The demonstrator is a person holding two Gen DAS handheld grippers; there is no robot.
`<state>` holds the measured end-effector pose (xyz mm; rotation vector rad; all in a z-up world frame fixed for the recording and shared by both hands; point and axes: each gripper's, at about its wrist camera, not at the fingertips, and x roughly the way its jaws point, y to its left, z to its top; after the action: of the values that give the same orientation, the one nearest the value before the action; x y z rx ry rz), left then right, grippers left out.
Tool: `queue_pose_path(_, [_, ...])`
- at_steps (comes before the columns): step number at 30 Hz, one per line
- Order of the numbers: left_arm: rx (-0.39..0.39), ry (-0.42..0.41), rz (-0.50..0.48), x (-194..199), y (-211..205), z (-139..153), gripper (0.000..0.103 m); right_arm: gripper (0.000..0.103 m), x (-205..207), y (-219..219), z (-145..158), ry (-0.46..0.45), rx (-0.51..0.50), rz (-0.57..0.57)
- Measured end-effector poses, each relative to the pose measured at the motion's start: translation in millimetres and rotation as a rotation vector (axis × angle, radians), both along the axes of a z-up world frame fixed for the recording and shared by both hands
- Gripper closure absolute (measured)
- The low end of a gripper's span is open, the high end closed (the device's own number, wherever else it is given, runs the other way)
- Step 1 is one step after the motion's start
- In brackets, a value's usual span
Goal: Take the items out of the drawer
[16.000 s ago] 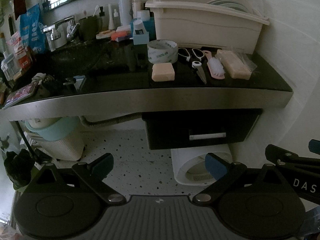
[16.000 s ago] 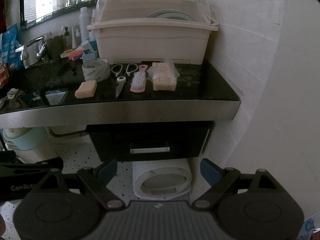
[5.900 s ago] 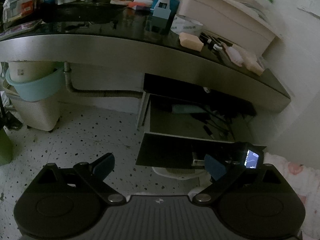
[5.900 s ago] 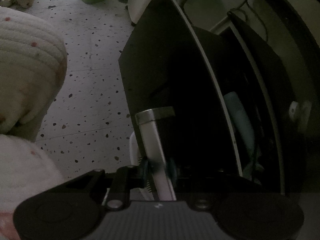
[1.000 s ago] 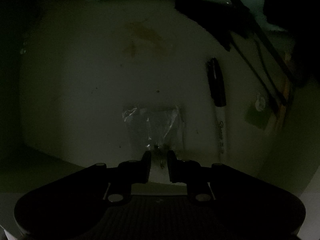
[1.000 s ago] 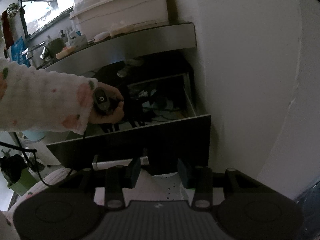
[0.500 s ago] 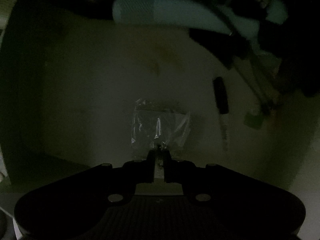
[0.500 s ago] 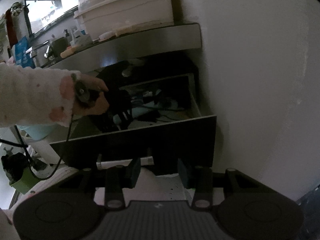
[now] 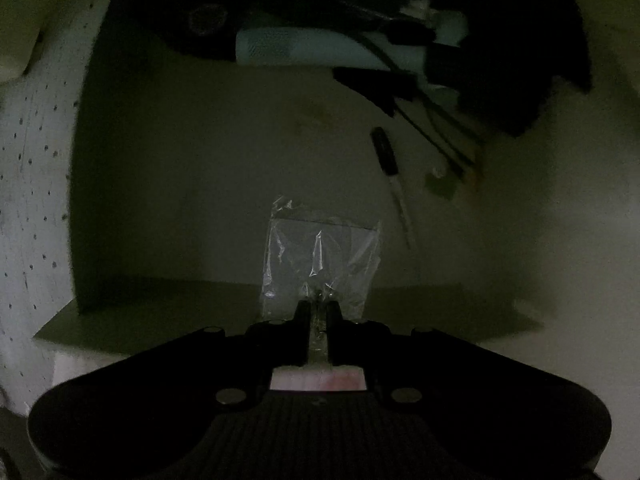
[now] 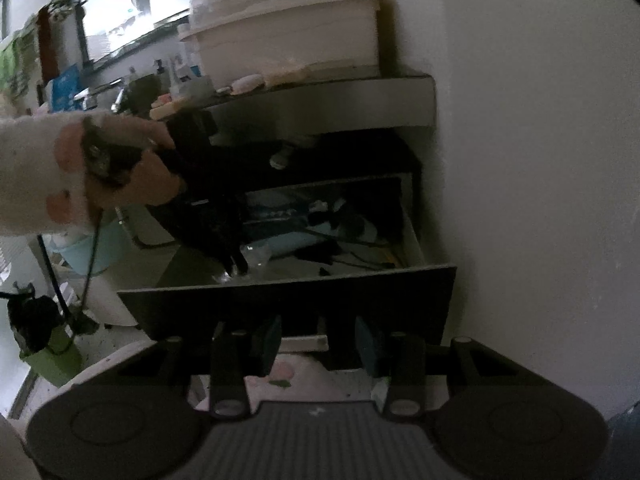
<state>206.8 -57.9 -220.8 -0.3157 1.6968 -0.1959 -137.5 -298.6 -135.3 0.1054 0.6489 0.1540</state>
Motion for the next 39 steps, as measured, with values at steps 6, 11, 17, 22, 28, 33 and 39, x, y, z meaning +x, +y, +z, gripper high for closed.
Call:
queue_pose_path(6, [-0.058, -0.064, -0.058, -27.1, 6.5, 50.6, 0.095, 0.062, 0.6, 9.9, 9.3, -0.026, -0.006, 0.035])
queue_pose_path(11, [-0.096, -0.107, -0.124, -47.6, 1.6, 91.0, 0.095, 0.063, -1.8, 20.4, 14.9, -0.042, -0.014, 0.061])
queue_pose_path(17, [-0.126, -0.185, -0.244, -66.1, -22.8, 149.3, 0.095, 0.063, -7.2, 25.4, 20.8, -0.058, -0.030, 0.074])
queue_pose_path(22, [-0.117, -0.313, -0.284, -56.9, -49.9, 211.1, 0.095, 0.063, -10.9, 24.3, 24.3, -0.076, -0.033, 0.074])
queue_pose_path(28, [-0.058, -0.426, -0.246, -11.9, -93.5, 261.4, 0.095, 0.063, -13.0, 20.7, 21.3, -0.085, -0.013, 0.051])
queue_pose_path(33, [0.032, -0.499, -0.190, 41.0, -132.2, 280.8, 0.095, 0.063, -10.8, 22.0, 22.4, -0.108, -0.032, 0.066])
queue_pose_path(39, [0.051, -0.452, -0.060, 103.4, -151.5, 263.2, 0.095, 0.063, -8.6, 21.0, 19.8, -0.109, -0.024, 0.065])
